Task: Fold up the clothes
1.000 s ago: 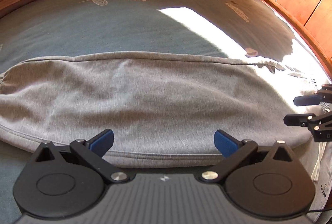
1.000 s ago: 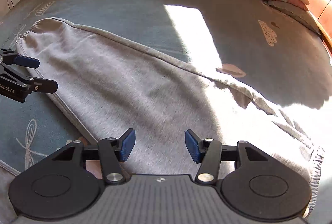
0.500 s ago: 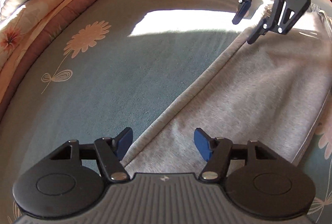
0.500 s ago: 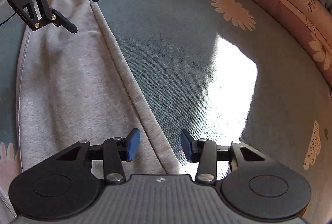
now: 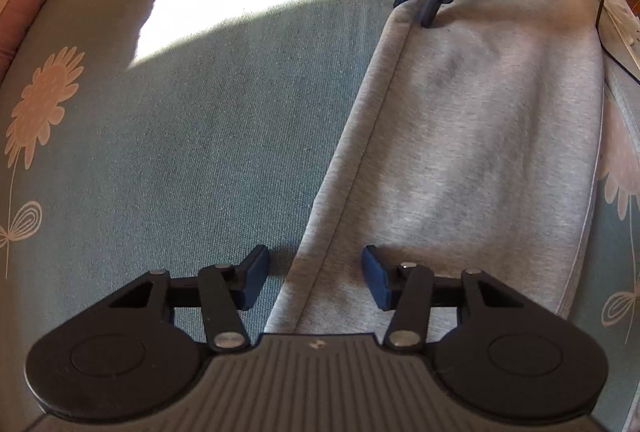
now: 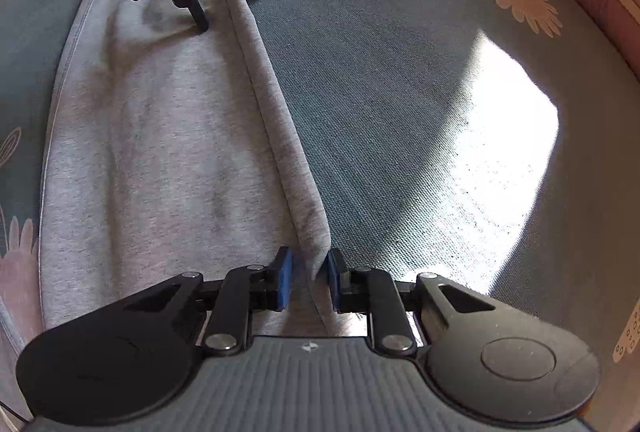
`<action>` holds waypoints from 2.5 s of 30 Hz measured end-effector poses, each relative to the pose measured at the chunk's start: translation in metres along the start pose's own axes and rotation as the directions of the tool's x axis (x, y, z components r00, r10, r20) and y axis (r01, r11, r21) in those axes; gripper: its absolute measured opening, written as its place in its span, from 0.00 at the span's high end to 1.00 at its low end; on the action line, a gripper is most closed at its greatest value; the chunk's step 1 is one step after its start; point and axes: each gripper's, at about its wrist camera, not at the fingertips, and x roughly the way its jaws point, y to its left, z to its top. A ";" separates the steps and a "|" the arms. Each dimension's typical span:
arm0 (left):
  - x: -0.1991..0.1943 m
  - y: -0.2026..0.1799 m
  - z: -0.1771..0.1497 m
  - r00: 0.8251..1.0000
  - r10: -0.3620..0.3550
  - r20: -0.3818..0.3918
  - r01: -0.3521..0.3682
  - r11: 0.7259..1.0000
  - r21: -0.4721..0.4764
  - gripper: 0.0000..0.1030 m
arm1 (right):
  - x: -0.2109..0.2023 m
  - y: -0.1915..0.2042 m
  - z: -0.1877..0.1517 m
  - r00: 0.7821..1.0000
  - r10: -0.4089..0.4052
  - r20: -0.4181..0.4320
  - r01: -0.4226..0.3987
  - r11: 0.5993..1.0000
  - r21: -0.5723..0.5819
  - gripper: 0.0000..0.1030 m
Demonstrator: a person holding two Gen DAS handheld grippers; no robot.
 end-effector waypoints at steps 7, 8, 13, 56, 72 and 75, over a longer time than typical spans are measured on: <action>-0.006 -0.012 -0.001 0.998 0.058 0.016 -0.058 0.998 -0.002 0.87 | -0.010 0.008 -0.001 0.998 -0.052 0.027 0.052 0.999 -0.005 0.90; -0.007 -0.014 -0.002 0.997 0.072 0.019 -0.072 0.997 -0.005 0.91 | -0.012 0.009 -0.002 0.997 -0.065 0.033 0.065 0.998 -0.007 0.90; -0.012 -0.024 -0.005 0.989 0.145 0.033 -0.144 0.989 -0.023 0.93 | -0.019 0.010 0.003 0.986 -0.159 0.054 0.160 0.987 -0.021 0.91; -0.033 -0.078 -0.053 0.986 0.161 -0.041 -0.165 0.917 -0.362 0.68 | -0.041 -0.028 -0.111 0.958 -0.261 -0.120 0.270 0.961 0.064 0.68; -0.026 -0.083 -0.033 0.989 0.146 -0.027 -0.145 0.918 -0.369 0.62 | -0.046 -0.062 -0.119 0.983 -0.151 -0.106 0.171 0.959 0.227 0.91; -0.024 -0.083 -0.033 0.989 0.147 -0.031 -0.148 0.913 -0.381 0.62 | -0.044 -0.060 -0.121 0.976 -0.187 -0.111 0.210 0.943 0.259 0.91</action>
